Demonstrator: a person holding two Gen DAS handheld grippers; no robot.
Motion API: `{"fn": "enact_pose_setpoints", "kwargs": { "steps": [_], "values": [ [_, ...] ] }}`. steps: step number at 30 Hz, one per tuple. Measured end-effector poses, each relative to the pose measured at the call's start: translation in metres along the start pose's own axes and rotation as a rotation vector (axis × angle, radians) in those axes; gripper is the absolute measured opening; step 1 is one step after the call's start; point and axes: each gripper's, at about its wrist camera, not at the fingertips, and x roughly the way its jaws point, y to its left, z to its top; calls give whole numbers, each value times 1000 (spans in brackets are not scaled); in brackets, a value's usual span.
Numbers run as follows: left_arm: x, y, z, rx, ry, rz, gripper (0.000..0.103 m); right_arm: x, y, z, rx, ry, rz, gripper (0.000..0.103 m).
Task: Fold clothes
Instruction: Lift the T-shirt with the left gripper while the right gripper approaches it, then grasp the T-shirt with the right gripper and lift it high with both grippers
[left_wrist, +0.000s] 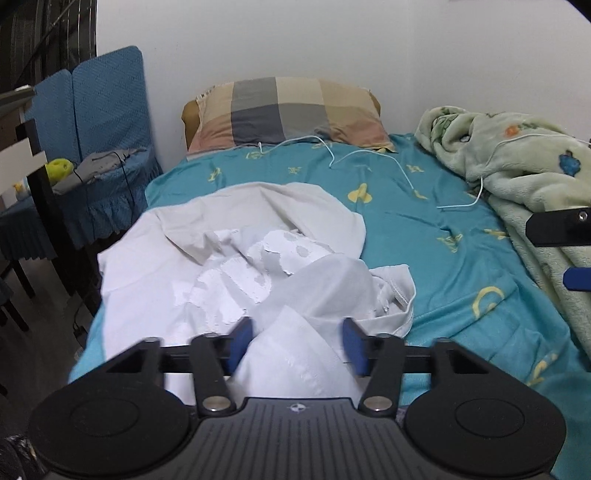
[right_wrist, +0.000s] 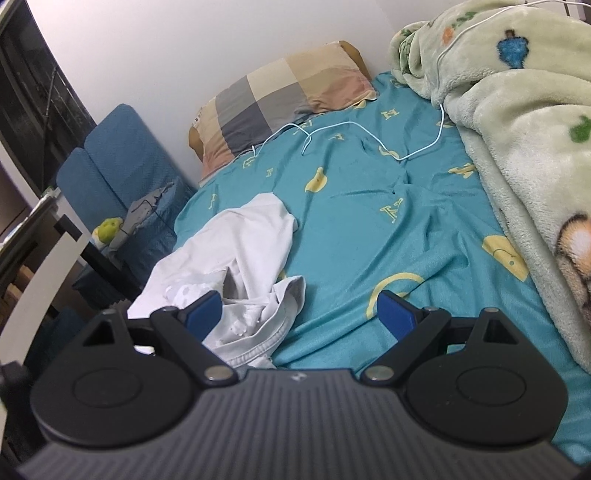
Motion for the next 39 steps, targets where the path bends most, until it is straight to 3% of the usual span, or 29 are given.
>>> {"fn": "enact_pose_setpoints", "kwargs": {
  "steps": [1, 4, 9, 15, 23, 28, 29, 30, 32, 33, 35, 39],
  "values": [
    [4, -2, 0, 0, 7, -4, 17, 2, -1, 0, -1, 6, 2, 92],
    [-12, 0, -5, 27, -26, -9, 11, 6, -3, 0, -1, 19, 5, 92],
    [-79, 23, 0, -60, -131, -58, 10, 1, -7, 2, 20, 9, 27, 92],
    [-149, 65, -2, -189, -271, -36, 10, 0, -3, -3, 47, 54, 86, 92],
    [-155, 108, -18, -358, -273, -51, 10, 30, 17, -22, -2, 195, 95, 92],
    [-153, 122, -25, -413, -265, -71, 10, 61, 45, -29, -112, 221, 116, 92],
    [-150, 121, -27, -410, -250, -68, 10, 68, 50, -30, -139, 219, 101, 83],
    [-147, 121, -28, -406, -232, -65, 10, 77, 54, -31, -159, 219, 82, 67],
    [-140, 119, -32, -398, -197, -58, 10, 91, 55, -32, -181, 216, 58, 59],
    [-137, 118, -33, -394, -179, -54, 10, 97, 56, -33, -193, 214, 50, 38],
    [-130, 116, -36, -385, -144, -47, 10, 102, 55, -33, -210, 207, 47, 13],
    [-117, 113, -42, -369, -74, -33, 11, 88, 58, -26, -187, 129, 80, 6]
  ]
}}
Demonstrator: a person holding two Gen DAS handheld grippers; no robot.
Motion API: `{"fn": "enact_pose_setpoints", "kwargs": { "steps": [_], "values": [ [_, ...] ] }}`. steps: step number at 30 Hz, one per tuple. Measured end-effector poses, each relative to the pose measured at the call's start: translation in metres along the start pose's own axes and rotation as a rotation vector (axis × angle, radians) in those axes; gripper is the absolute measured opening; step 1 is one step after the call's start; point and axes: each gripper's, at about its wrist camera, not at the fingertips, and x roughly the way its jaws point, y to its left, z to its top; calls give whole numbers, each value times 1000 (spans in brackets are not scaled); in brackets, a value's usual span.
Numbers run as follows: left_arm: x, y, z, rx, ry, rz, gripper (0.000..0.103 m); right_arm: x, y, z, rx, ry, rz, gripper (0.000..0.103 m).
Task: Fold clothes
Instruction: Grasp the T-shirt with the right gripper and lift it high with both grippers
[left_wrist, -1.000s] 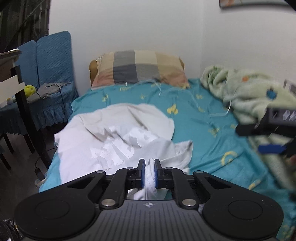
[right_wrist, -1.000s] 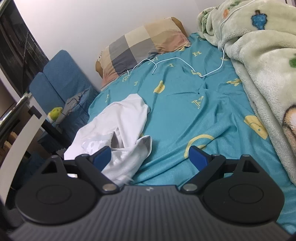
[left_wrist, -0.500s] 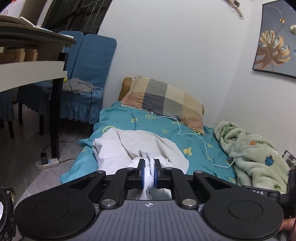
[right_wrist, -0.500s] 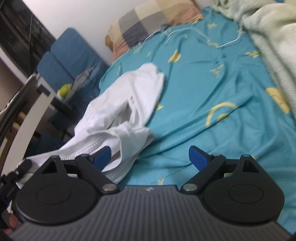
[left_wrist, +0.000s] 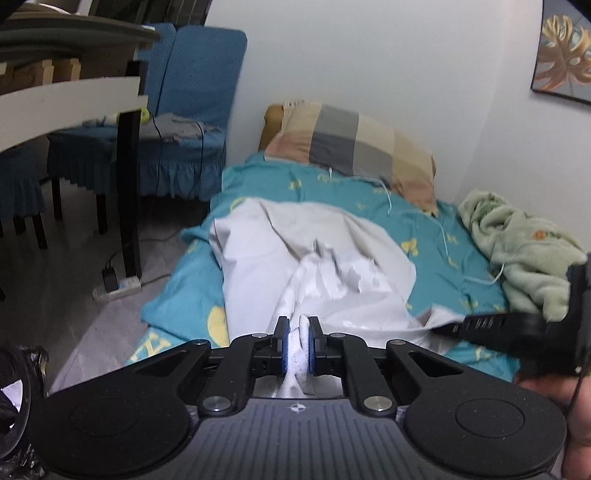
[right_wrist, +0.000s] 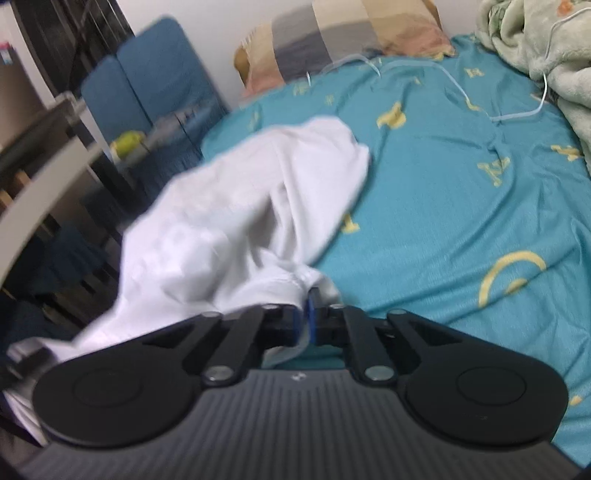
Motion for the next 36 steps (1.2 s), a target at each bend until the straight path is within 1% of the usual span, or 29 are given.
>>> {"fn": "enact_pose_setpoints", "kwargs": {
  "steps": [3, 6, 7, 8, 11, 13, 16, 18, 21, 22, 23, 24, 26, 27, 28, 31, 34, 36],
  "values": [
    [9, 0, -6, 13, 50, 20, 16, -24, 5, 9, 6, -101, 33, 6],
    [8, -9, -11, 28, 84, 13, 28, -45, 11, 19, 17, -184, 81, 6],
    [8, -12, -13, 34, 95, 10, 37, -50, 13, 21, 17, -204, 93, 6],
    [8, -15, -15, 36, 110, 5, 43, -55, 16, 23, 9, -222, 102, 6],
    [12, -27, -24, 55, 151, 7, 44, -69, 24, 27, -26, -276, 127, 6],
    [16, -31, -29, 66, 169, 46, 46, -78, 29, 28, -34, -308, 150, 6],
    [21, -26, -34, 20, 199, 99, 47, -96, 33, 30, -34, -380, 195, 6],
    [21, -19, -34, -27, 200, 135, 48, -109, 38, 31, -61, -436, 197, 6],
    [15, -9, -30, -93, 149, 182, 49, -122, 41, 31, -88, -493, 191, 6],
    [12, -6, -28, -110, 124, 199, 47, -124, 41, 31, -93, -501, 183, 6],
    [7, -5, -26, -120, 93, 209, 40, -125, 41, 31, -97, -499, 165, 6],
    [2, -4, -24, -128, 60, 218, 36, -124, 40, 30, -100, -492, 137, 6],
    [-9, -3, -18, -140, -14, 232, 23, -119, 35, 28, -91, -460, 72, 6],
    [-16, -4, -14, -138, -55, 233, 20, -115, 31, 27, -81, -436, 38, 6],
    [-23, -7, -10, -130, -97, 230, 16, -112, 28, 26, -68, -412, 11, 6],
    [-48, -22, 6, -91, -223, 211, 14, -113, 18, 23, -28, -408, -19, 6],
    [-78, -39, 30, -85, -321, 175, 13, -134, 22, 29, -38, -457, -18, 6],
    [-100, -48, 49, -84, -387, 147, 12, -158, 36, 39, -97, -516, -17, 6]
  ]
}}
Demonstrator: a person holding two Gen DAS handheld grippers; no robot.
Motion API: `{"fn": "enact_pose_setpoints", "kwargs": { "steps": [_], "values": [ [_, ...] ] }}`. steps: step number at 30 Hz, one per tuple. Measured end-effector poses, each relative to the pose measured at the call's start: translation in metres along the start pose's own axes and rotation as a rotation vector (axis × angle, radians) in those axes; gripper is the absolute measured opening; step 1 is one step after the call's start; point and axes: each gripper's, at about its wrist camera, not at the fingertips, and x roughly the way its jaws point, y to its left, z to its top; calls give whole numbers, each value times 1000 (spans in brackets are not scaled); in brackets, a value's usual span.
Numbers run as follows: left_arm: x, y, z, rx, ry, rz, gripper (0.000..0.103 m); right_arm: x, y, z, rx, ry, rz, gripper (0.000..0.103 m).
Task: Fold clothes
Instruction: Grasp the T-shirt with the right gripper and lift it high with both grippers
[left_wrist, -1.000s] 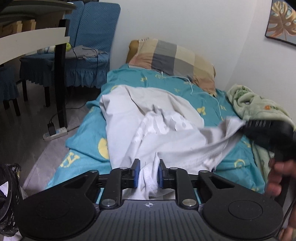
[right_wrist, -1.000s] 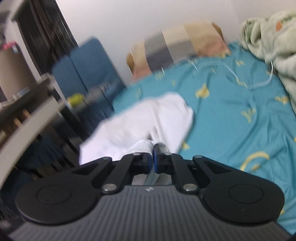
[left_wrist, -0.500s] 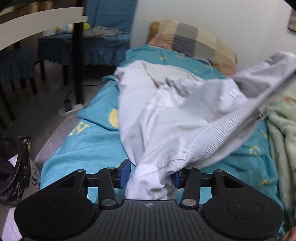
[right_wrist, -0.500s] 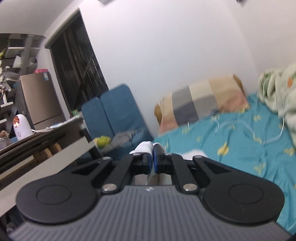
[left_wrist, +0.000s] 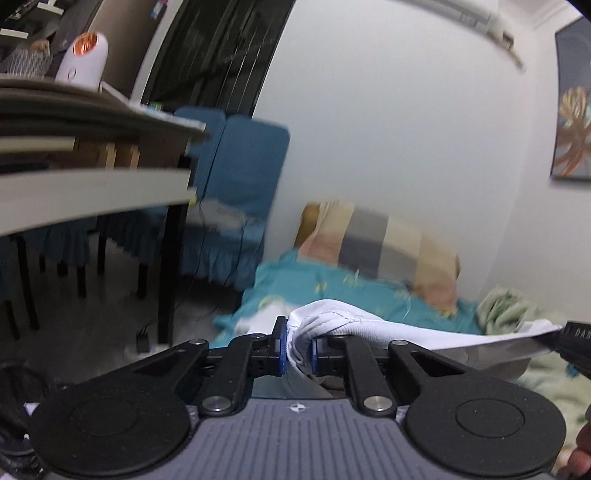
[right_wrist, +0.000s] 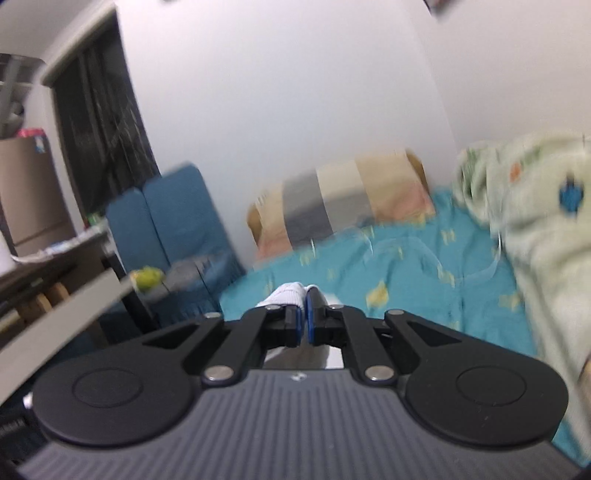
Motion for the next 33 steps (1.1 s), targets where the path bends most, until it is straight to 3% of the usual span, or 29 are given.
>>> {"fn": "enact_pose_setpoints", "kwargs": {
  "steps": [9, 14, 18, 23, 26, 30, 33],
  "values": [
    [-86, -34, 154, -10, -246, -152, 11, -93, 55, 141, -105, -211, 68, 6],
    [-160, -54, 237, 6, -350, -216, 11, -167, 87, 216, -136, -331, 86, 6],
    [-224, -68, 286, 8, -402, -255, 11, -234, 110, 257, -169, -425, 90, 6],
    [-282, -81, 310, 27, -418, -273, 11, -295, 123, 282, -178, -481, 86, 6],
    [-294, -81, 316, 14, -387, -291, 12, -299, 116, 288, -140, -450, 92, 6],
    [-258, -82, 306, 23, -336, -275, 12, -263, 100, 282, -107, -366, 79, 6],
    [-191, -86, 291, 38, -295, -242, 12, -221, 84, 274, -87, -307, 62, 6]
  ]
}}
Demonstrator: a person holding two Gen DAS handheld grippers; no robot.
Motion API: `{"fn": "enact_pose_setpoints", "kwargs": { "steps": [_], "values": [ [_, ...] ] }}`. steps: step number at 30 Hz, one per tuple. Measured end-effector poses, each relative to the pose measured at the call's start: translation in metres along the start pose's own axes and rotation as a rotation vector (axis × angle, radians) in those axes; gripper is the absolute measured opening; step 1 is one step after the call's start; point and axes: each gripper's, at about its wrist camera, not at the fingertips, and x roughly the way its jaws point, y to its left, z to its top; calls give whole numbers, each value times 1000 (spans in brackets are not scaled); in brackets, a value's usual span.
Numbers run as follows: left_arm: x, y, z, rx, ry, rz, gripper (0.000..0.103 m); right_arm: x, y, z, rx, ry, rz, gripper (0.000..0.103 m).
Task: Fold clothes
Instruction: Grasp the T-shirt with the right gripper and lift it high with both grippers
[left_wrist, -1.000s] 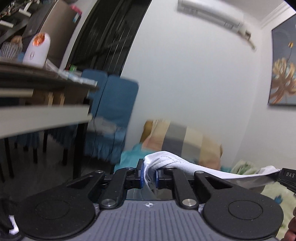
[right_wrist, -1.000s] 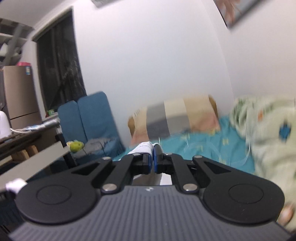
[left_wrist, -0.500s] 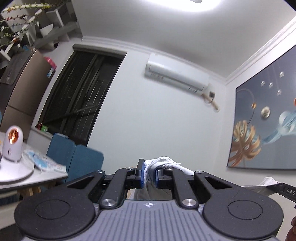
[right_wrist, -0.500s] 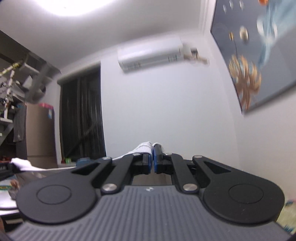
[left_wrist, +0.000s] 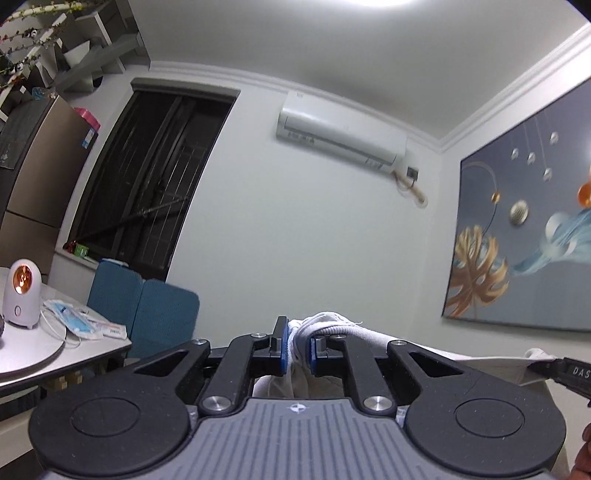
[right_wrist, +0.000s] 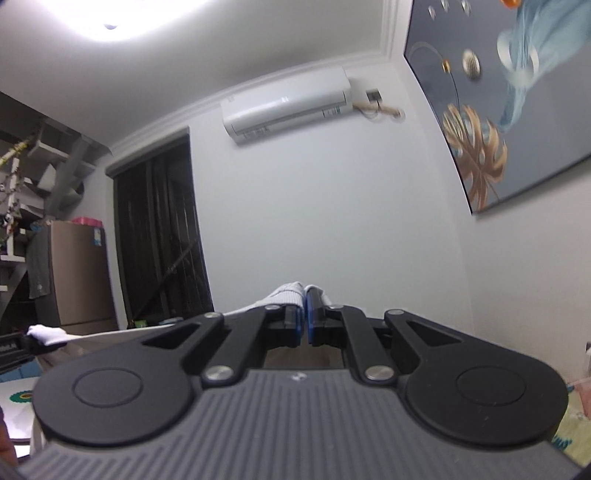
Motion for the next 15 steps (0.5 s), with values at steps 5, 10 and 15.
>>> {"fn": "enact_pose_setpoints", "kwargs": {
  "steps": [5, 10, 15],
  "values": [
    [103, 18, -58, 25, 73, 52, 12, 85, -31, -48, 17, 82, -27, 6],
    [227, 47, -130, 16, 164, 97, 12, 192, -66, -119, 8, 180, -63, 6],
    [361, 81, -238, 47, 270, 139, 12, 310, -110, -210, 5, 295, -107, 6]
  ]
}}
